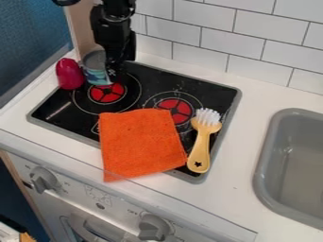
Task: Move the tin to the top left side of the jiko
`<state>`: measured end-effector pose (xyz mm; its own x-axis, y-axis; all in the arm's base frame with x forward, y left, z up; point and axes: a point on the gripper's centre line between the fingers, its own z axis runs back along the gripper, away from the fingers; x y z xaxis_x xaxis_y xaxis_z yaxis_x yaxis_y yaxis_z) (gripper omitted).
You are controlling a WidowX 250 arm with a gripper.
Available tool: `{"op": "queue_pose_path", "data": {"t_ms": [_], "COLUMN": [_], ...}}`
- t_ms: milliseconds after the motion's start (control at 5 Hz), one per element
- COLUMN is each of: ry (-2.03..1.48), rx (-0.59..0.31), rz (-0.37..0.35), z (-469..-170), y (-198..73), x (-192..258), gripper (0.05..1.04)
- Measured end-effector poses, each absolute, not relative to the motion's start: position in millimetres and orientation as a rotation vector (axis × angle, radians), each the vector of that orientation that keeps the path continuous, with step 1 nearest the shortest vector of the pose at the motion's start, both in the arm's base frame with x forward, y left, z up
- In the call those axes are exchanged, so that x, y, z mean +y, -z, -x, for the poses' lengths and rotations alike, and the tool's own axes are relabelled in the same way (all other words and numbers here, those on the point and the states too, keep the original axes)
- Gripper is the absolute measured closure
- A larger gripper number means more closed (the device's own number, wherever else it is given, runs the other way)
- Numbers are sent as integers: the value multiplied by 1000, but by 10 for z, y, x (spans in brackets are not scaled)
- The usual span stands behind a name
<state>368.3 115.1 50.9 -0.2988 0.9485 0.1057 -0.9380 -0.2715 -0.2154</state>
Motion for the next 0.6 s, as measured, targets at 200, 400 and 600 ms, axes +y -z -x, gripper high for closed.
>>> {"op": "queue_pose_path", "data": {"t_ms": [200, 400, 600], "ry": [-1856, -1849, -1833], "rx": [-291, -292, -296], "rz": [68, 102, 134], "z": [-3609, -3592, -3595], "y": [-663, -869, -1151], "x": [1110, 1010, 962], "gripper": [83, 83, 83]}}
